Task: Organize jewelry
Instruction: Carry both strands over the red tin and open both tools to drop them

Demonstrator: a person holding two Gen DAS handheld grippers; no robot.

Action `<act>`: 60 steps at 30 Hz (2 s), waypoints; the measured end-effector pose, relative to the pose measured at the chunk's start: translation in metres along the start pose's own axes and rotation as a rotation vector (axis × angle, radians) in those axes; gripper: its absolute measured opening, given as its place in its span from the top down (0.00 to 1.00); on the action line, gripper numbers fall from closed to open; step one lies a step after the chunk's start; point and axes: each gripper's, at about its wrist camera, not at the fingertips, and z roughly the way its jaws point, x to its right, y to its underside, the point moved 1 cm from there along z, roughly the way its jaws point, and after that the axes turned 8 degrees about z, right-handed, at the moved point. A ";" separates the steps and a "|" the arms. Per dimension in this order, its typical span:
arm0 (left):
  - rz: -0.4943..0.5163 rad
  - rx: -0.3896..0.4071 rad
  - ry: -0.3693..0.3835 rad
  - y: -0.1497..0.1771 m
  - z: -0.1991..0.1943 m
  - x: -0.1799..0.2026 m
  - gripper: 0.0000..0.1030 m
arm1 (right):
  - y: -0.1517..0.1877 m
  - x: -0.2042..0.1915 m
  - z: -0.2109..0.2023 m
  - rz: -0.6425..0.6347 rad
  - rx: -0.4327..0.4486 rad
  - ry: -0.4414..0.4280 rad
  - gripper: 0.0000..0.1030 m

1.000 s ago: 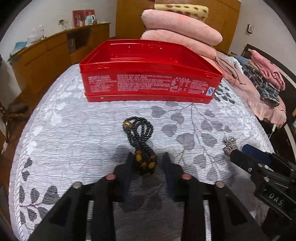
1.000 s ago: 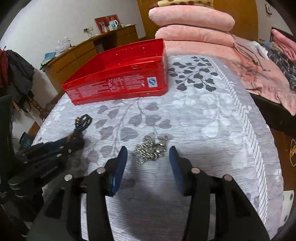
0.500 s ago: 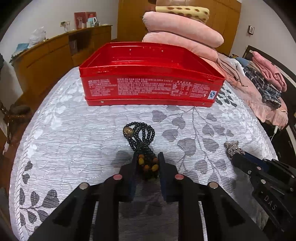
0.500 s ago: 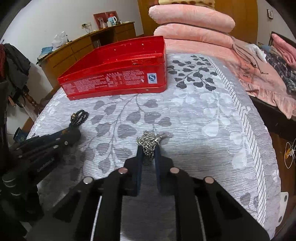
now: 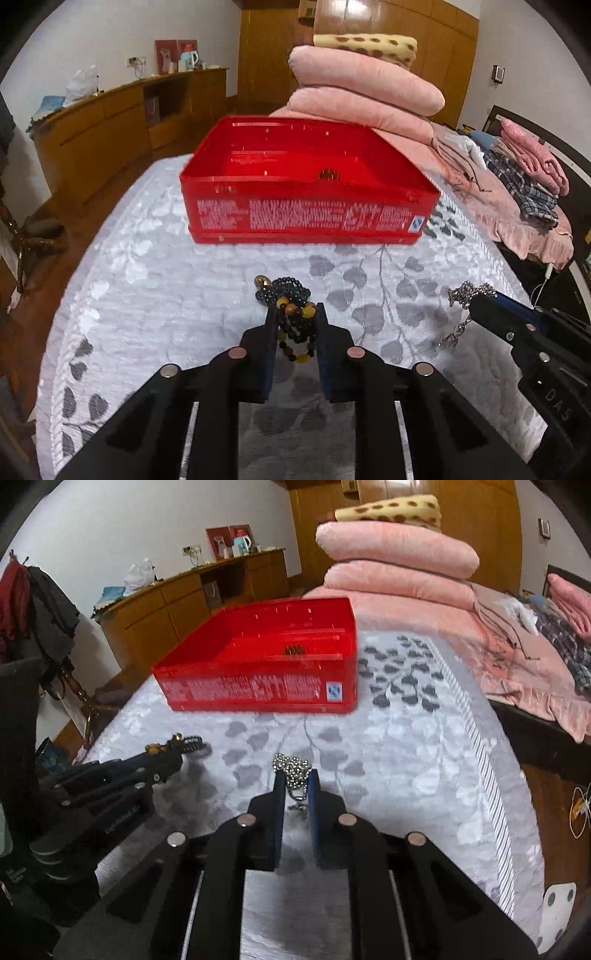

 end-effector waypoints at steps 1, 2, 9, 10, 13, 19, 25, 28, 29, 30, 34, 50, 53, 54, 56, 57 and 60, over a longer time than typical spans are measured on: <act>0.000 0.006 -0.001 -0.003 -0.001 -0.001 0.81 | -0.003 -0.001 -0.001 -0.001 0.007 -0.004 0.89; -0.001 0.014 -0.003 -0.008 -0.002 -0.001 0.81 | -0.007 -0.002 -0.002 -0.002 0.013 -0.008 0.89; 0.004 0.080 -0.027 -0.050 -0.005 -0.005 0.81 | -0.050 -0.005 -0.004 0.004 0.073 -0.030 0.89; 0.002 0.084 -0.027 -0.056 -0.003 -0.006 0.81 | -0.056 -0.006 -0.003 0.006 0.078 -0.031 0.89; -0.008 0.097 -0.028 -0.073 0.003 -0.010 0.82 | -0.077 -0.009 0.006 0.010 0.084 -0.035 0.89; -0.022 0.113 -0.031 -0.107 0.018 -0.021 0.83 | -0.106 -0.014 0.033 0.003 0.065 -0.041 0.89; -0.047 0.150 0.001 -0.138 0.028 -0.027 0.84 | -0.132 -0.018 0.058 0.003 0.049 -0.051 0.89; -0.050 0.176 0.020 -0.148 0.029 -0.028 0.84 | -0.143 -0.020 0.068 0.000 0.045 -0.051 0.89; -0.050 0.178 0.026 -0.151 0.032 -0.028 0.84 | -0.146 -0.020 0.072 0.001 0.042 -0.051 0.89; -0.051 0.173 0.027 -0.152 0.035 -0.029 0.84 | -0.148 -0.020 0.075 0.002 0.038 -0.050 0.89; -0.058 0.128 0.025 -0.151 0.056 -0.035 0.75 | -0.150 -0.019 0.094 0.001 0.010 -0.038 0.87; -0.071 0.127 -0.046 -0.131 0.047 -0.051 0.33 | -0.139 -0.001 0.083 0.028 0.048 0.041 0.56; -0.076 0.129 -0.060 -0.126 0.042 -0.054 0.29 | -0.133 0.002 0.081 0.029 0.049 0.048 0.52; -0.076 0.131 -0.069 -0.123 0.040 -0.055 0.27 | -0.132 0.002 0.080 0.027 0.048 0.051 0.51; -0.072 0.135 -0.083 -0.120 0.037 -0.055 0.24 | -0.127 0.003 0.079 0.028 0.046 0.054 0.47; -0.068 0.136 -0.089 -0.117 0.035 -0.055 0.22 | -0.126 0.002 0.078 0.027 0.046 0.055 0.46; -0.058 0.131 -0.091 -0.110 0.029 -0.054 0.18 | -0.119 0.001 0.075 0.016 0.045 0.063 0.39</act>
